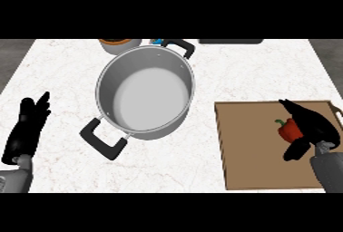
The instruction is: Pick the bell pepper from the tray and place it in the pot
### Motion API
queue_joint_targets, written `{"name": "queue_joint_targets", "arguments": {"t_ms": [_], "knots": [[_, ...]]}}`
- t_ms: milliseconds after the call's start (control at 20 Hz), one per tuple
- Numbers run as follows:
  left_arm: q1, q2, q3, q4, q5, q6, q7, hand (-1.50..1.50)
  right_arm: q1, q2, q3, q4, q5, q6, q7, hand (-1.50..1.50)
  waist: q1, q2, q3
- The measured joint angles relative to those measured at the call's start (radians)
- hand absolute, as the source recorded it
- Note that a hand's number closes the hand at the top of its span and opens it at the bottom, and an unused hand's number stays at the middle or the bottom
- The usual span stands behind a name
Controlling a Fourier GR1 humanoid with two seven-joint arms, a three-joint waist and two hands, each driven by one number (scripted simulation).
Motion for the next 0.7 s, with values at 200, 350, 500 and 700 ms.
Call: {"name": "queue_joint_targets", "arguments": {"t_ms": [200,350,500,700], "knots": [[0.015,-0.021,0.018,0.014,-0.018,-0.015,-0.035,0.0,-0.018,0.018,-0.013,0.053,0.03,-0.013,-0.028,-1.5,0.0,-0.001,-0.002],[0.006,-0.025,0.033,0.009,-0.027,-0.024,-0.024,0.0,-0.037,0.019,-0.031,0.099,0.039,-0.018,-0.056,1.5,0.001,-0.002,-0.004],[-0.009,-0.035,0.039,0.015,-0.041,-0.026,-0.018,0.0,-0.03,0.009,-0.044,0.101,0.039,-0.023,-0.102,1.5,0.0,-0.004,-0.005],[-0.006,-0.041,0.044,0.004,-0.047,-0.033,-0.014,0.0,-0.06,0.005,-0.038,0.136,0.08,-0.085,-0.153,1.5,0.001,-0.003,-0.005]]}}
